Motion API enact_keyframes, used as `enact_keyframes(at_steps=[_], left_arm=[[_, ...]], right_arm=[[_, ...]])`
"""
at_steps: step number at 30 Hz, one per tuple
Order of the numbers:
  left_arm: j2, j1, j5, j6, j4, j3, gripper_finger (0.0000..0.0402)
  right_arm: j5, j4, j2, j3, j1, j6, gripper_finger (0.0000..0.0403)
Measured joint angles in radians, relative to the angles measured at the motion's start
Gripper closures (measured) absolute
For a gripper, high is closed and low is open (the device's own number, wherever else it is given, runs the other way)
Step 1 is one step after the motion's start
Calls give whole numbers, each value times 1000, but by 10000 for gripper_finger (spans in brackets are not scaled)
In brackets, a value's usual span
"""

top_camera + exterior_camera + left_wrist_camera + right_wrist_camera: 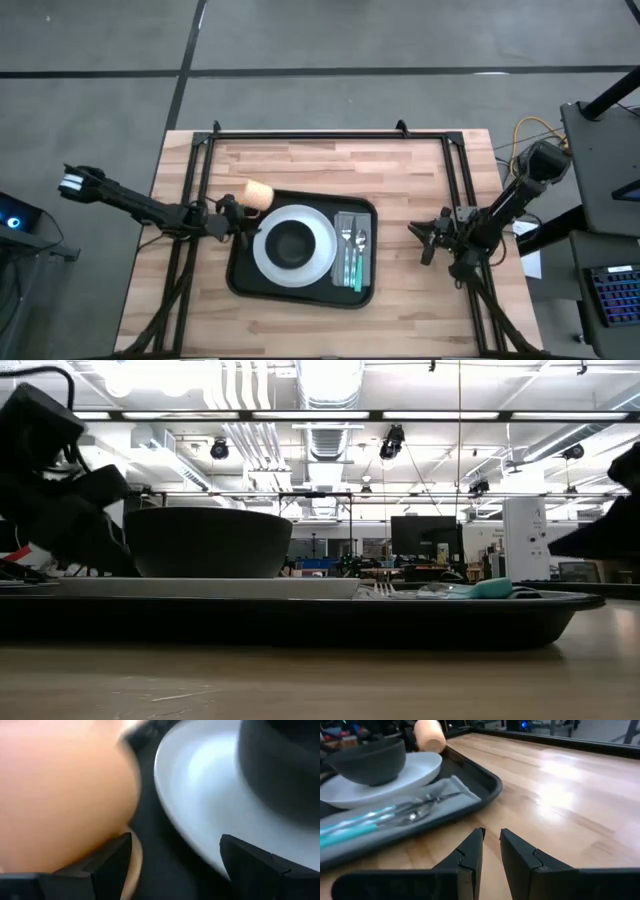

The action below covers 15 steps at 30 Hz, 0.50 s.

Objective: Set up tray
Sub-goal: Adjust the light orange mug on the black serving tray

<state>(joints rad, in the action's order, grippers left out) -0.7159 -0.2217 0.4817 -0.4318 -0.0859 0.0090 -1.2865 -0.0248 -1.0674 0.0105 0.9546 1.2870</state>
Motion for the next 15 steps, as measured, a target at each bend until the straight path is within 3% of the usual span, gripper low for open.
enact_keyframes(at_steps=[7,15], left_arm=[[-174,0,9,-16,-165,3,121],[-213,0,8,-45,-238,17,121]], right_arm=[[5,2,-166,-1,0,170,344],[-29,10,-166,5,1,178,344]])
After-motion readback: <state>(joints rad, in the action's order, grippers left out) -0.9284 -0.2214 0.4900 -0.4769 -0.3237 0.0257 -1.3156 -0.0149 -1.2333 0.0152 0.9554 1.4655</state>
